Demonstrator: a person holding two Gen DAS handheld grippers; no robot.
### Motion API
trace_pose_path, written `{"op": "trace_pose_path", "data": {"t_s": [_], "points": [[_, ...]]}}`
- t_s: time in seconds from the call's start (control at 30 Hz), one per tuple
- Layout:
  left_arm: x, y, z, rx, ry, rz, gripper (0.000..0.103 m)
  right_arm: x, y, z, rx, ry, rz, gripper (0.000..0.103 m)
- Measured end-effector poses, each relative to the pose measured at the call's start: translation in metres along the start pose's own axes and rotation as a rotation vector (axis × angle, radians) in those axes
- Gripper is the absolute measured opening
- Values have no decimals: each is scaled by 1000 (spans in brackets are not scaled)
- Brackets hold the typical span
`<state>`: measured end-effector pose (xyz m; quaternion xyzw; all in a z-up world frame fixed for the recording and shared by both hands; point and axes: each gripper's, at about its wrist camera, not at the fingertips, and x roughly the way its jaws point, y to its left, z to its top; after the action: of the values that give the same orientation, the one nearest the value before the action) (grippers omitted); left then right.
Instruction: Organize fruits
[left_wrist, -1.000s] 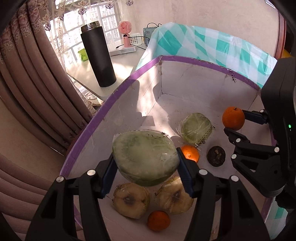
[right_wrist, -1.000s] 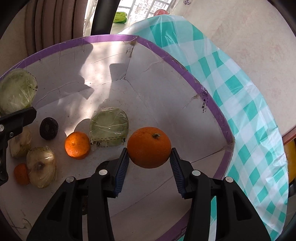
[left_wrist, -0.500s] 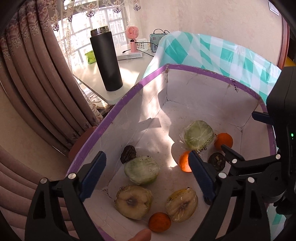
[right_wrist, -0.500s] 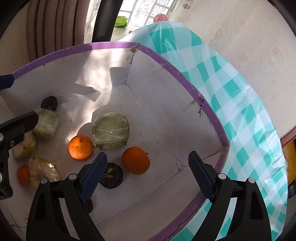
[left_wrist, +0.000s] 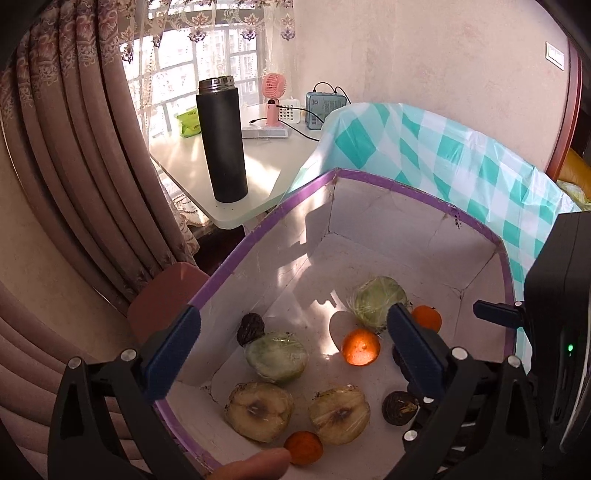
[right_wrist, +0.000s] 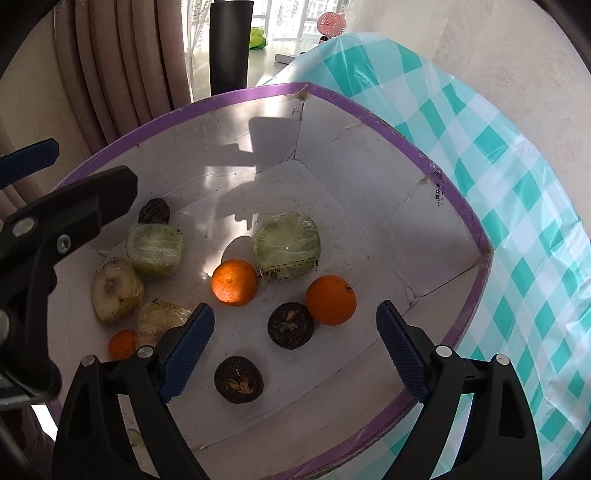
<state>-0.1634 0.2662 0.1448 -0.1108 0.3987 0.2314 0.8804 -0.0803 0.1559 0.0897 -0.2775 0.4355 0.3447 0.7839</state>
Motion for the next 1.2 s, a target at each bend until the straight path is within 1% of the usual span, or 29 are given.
{"op": "trace_pose_path", "data": {"t_s": [0.03,0.1,0.17,0.2,0.43,0.53,0.63,0.77,1.2], "points": [[7,1,-2,-1,22,-20,101,0,2,-1,-3,14,5,86],[23,-1,-6,-4,81,-21,101,4,3,-5,-6,50,-15,86],[34,-3,-10,-5,125,-20,101,4,4,-9,-27,53,-51,86],[40,-4,-11,-2,151,-15,101,4,4,-12,-29,56,-54,86],[52,-3,-15,10,209,15,101,-1,-6,-16,-7,29,7,86],[53,-2,-16,11,210,17,101,-1,-7,-17,-15,22,8,86],[54,-3,-16,18,211,32,101,-2,-9,-16,-9,17,28,86],[54,-1,-17,9,207,25,101,-3,-10,-16,-5,9,43,86],[52,1,-19,5,201,10,101,-3,-10,-16,3,-6,45,86]]}}
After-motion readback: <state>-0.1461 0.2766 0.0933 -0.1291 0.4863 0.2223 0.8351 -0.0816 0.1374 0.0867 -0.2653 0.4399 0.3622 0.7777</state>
